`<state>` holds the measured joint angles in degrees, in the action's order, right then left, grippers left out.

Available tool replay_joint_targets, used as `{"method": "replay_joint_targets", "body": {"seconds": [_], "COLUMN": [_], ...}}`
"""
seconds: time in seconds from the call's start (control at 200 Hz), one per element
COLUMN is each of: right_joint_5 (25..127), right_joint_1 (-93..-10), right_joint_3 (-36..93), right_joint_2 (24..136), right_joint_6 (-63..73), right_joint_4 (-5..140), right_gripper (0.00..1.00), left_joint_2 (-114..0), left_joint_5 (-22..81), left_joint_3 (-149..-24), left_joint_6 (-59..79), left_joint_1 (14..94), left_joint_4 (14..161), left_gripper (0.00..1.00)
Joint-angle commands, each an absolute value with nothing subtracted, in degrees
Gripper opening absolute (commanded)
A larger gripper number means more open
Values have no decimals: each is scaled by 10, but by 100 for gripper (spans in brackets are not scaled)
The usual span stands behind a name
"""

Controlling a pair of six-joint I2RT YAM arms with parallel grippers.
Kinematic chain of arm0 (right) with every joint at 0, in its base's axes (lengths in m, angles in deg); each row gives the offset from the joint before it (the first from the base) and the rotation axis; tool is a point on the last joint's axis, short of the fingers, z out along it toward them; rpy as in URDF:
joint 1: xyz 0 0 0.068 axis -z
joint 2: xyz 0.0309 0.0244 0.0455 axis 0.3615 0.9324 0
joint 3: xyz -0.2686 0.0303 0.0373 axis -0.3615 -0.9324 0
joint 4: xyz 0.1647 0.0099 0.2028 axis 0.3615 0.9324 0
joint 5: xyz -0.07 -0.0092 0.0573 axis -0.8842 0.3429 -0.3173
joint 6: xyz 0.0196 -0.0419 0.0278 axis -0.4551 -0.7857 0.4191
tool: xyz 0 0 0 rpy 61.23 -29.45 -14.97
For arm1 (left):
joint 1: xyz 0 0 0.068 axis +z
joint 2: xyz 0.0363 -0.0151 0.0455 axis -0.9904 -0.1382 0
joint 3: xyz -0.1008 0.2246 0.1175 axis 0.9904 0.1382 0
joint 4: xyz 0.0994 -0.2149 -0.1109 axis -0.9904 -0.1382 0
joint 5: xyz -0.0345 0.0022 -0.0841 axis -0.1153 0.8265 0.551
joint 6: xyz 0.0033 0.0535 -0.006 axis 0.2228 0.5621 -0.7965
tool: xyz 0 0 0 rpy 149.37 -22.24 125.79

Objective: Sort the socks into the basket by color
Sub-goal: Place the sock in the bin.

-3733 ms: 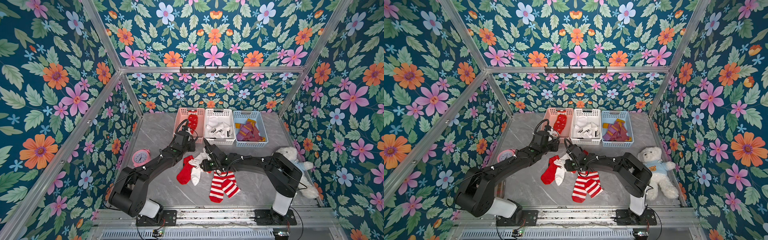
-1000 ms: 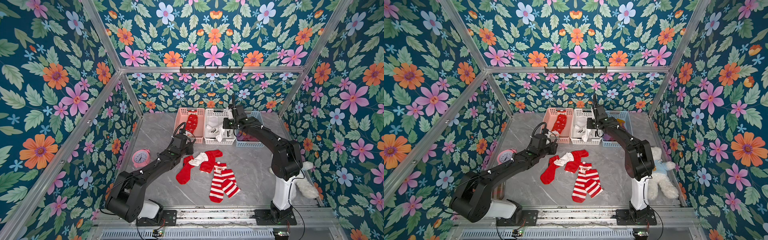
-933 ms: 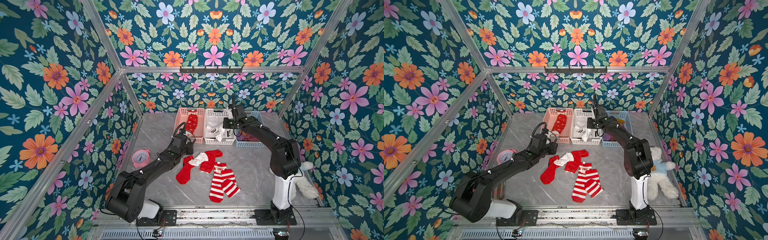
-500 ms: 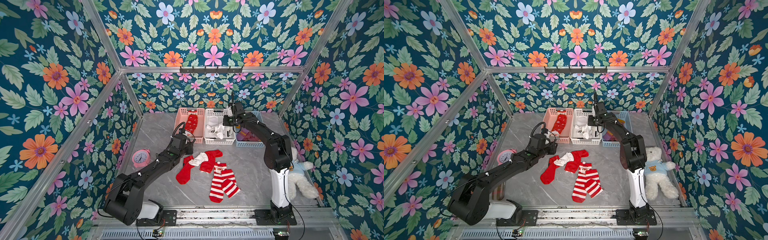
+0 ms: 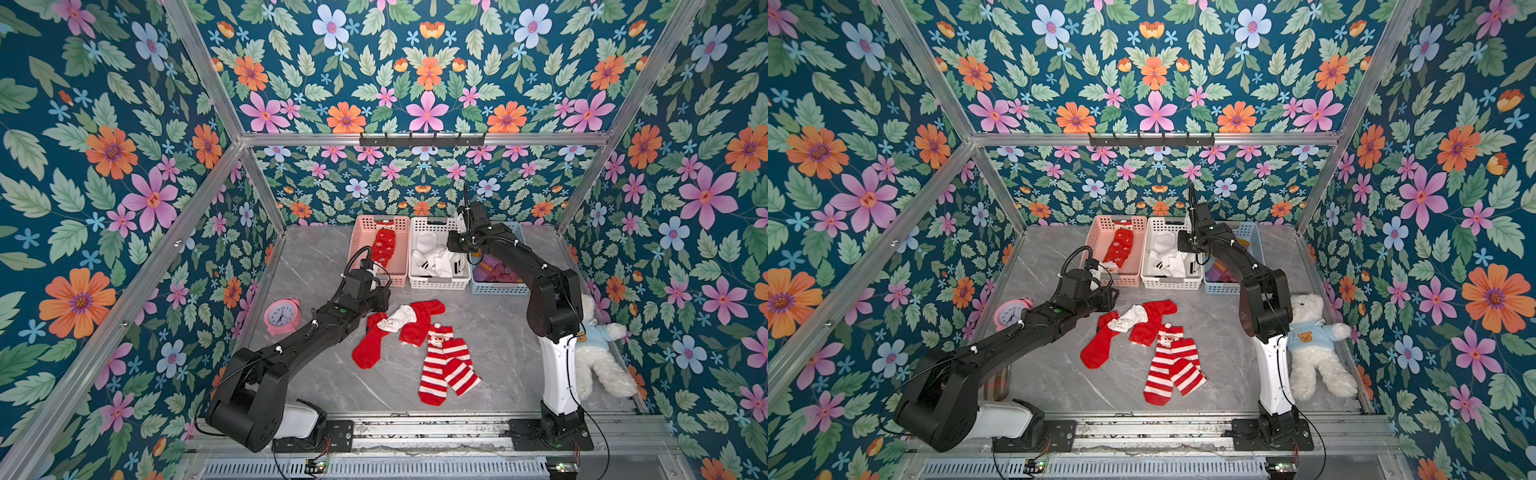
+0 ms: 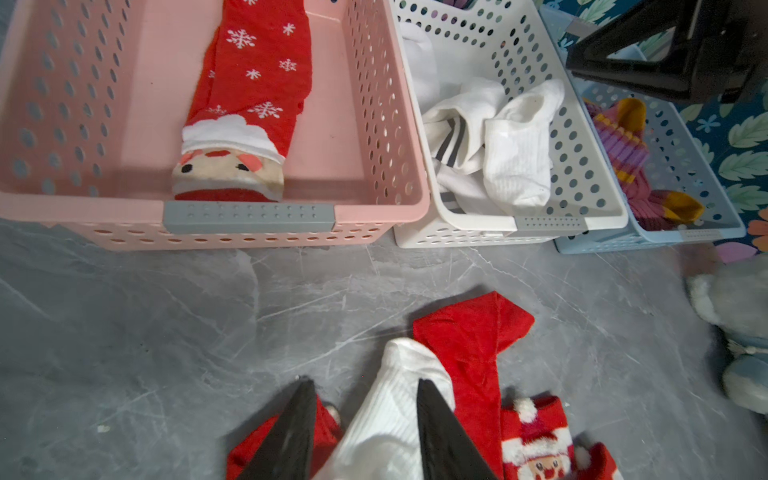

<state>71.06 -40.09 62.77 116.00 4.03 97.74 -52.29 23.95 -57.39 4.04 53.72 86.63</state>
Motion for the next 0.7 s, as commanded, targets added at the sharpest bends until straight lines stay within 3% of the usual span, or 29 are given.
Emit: {"method": "replay_joint_targets", "body": {"seconds": [0.0, 0.375, 0.695], "right_joint_5": [714, 722, 703], "right_joint_1": [-399, -399, -400], "right_joint_3": [599, 365, 189], "right_joint_2": [1127, 930, 762], "right_joint_6": [42, 79, 128], "right_joint_4": [963, 885, 853], "right_gripper": [26, 29, 31], "left_joint_2": [-520, -568, -686], "left_joint_5": [274, 272, 263], "left_joint_3": [-574, -582, -627], "left_joint_6": [53, 33, 13], "left_joint_1": [530, 436, 356], "left_joint_4": [884, 900, 925], "left_gripper": [45, 45, 44]}}
